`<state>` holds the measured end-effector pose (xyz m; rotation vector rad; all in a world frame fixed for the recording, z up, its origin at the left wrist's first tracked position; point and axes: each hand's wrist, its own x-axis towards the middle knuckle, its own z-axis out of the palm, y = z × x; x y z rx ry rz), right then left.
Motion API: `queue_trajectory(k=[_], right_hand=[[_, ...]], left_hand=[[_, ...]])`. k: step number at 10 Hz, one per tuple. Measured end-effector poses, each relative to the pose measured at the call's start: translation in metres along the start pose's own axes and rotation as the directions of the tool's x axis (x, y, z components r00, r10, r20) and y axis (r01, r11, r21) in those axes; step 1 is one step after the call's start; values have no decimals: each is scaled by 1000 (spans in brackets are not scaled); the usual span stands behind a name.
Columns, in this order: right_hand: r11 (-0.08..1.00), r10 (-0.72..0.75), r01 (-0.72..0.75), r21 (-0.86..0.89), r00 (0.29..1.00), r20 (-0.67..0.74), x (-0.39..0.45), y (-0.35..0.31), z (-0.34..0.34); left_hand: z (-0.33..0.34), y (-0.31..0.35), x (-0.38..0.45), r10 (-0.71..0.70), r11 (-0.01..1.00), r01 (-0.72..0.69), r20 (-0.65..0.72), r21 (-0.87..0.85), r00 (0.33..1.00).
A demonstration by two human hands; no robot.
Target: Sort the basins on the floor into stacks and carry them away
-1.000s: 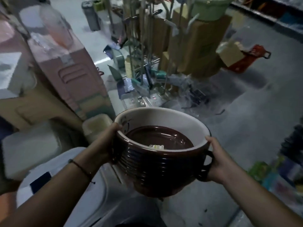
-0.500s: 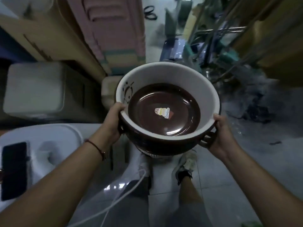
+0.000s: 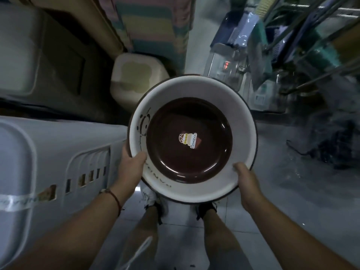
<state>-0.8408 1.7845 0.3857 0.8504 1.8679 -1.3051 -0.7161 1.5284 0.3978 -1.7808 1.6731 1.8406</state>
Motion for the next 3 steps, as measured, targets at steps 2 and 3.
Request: queue_trajectory(k=[2,3], right_hand=[[956,69,-33,-292,991,112,-25,-37,-6],[902,95,-5,-432,978,187,-72,-84,-22]], left_hand=[[-15,27,-9,-41,985,23,98,172,994],[-36,71,-28,-104,929,17,215,371,971]])
